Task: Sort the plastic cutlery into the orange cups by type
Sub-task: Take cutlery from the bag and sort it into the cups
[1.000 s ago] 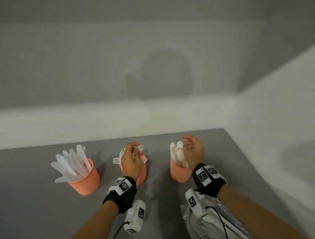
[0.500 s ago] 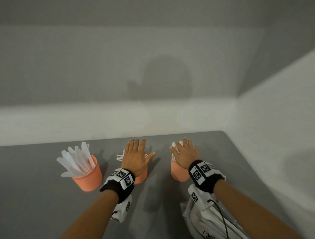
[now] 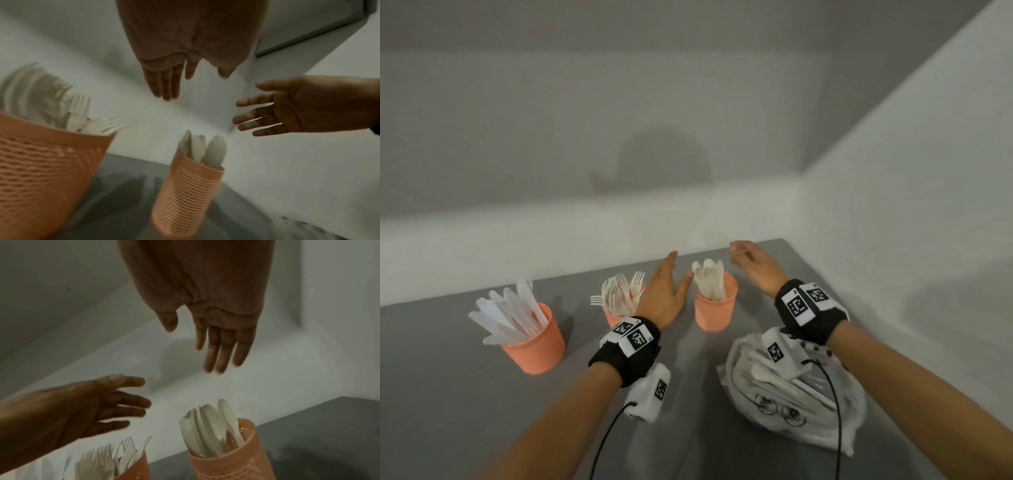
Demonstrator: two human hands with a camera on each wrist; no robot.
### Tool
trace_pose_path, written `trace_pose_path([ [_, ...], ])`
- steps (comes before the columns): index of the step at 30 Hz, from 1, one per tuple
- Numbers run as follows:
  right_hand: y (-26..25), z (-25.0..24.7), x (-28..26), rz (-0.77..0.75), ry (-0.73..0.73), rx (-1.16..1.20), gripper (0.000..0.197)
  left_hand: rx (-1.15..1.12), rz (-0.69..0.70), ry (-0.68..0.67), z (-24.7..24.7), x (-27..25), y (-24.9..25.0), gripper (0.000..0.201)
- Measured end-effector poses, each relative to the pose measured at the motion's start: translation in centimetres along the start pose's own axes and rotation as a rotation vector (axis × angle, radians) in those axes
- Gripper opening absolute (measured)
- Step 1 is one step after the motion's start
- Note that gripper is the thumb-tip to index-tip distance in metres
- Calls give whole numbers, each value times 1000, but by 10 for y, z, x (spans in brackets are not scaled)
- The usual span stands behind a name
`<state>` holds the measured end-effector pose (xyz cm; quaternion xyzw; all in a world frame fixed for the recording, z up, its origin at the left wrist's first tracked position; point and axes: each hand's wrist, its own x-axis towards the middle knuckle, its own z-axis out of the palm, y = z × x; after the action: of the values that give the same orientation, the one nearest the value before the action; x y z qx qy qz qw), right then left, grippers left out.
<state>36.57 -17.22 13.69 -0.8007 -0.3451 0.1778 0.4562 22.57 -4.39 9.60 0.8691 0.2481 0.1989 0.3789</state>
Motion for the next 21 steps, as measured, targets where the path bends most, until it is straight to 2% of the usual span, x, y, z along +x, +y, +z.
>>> trace_pose_path([
  [1,3,-5,-10,2,-6,17,14,-18,-1,-49,5,-5,5,46],
  [3,17,-12,-31,59,-92,-3,21,-39,11,-175,20,-17,13,29],
  [6,40,-16,-67,197,-301,-134,24,-48,52,-359,49,-38,22,5],
  [9,65,-18,-96,282,-442,-359,22,-17,56,-477,81,-53,22,19],
  [13,86,-15,-118,201,-463,-828,24,124,-32,-546,107,-65,20,38],
  [14,87,-14,-123,171,-459,-835,24,127,-70,-547,110,-67,20,40],
  [18,102,-8,-127,236,-489,-583,54,99,-123,-518,113,-69,17,51],
  [21,115,-2,-119,237,-481,-552,51,41,-119,-529,107,-71,17,53],
])
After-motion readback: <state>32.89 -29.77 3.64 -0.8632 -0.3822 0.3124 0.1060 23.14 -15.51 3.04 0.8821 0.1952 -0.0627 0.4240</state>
